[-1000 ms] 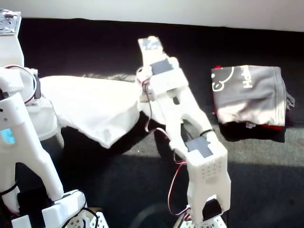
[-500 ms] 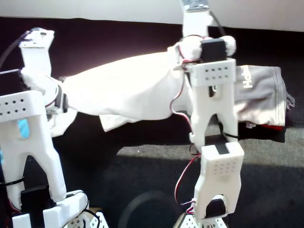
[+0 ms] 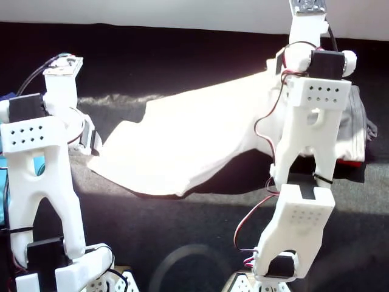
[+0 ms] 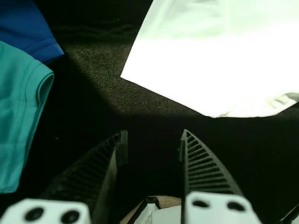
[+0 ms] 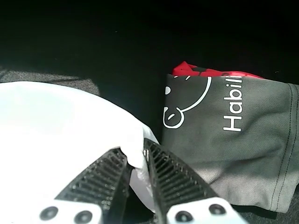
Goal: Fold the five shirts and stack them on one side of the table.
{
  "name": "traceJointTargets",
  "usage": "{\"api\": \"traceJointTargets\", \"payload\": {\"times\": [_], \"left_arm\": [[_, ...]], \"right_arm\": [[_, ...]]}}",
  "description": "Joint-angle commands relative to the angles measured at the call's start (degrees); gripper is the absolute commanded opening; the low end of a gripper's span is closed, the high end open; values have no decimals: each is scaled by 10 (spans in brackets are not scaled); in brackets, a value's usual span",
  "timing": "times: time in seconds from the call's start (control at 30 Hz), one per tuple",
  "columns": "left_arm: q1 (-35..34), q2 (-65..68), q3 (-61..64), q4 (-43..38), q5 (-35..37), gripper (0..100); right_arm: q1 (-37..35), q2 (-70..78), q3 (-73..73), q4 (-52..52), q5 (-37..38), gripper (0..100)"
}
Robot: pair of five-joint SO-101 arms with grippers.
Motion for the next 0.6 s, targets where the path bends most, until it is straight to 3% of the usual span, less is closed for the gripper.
{"api": "traceJointTargets", "payload": {"times": [0.0, 0.13, 0.3, 0.57], "left_arm": [[-4, -21, -2, -4, 4, 189], [-59, -22, -29, -1, 4, 189], [-140, -22, -57, -1, 2, 189], [-285, -22, -79, 0, 2, 189]], "right_arm": [[7, -42, 2, 6, 3, 70], [7, -54, 1, 6, 3, 218], [-22, -102, 2, 4, 2, 224], [-217, -106, 40, 4, -20, 224]]}}
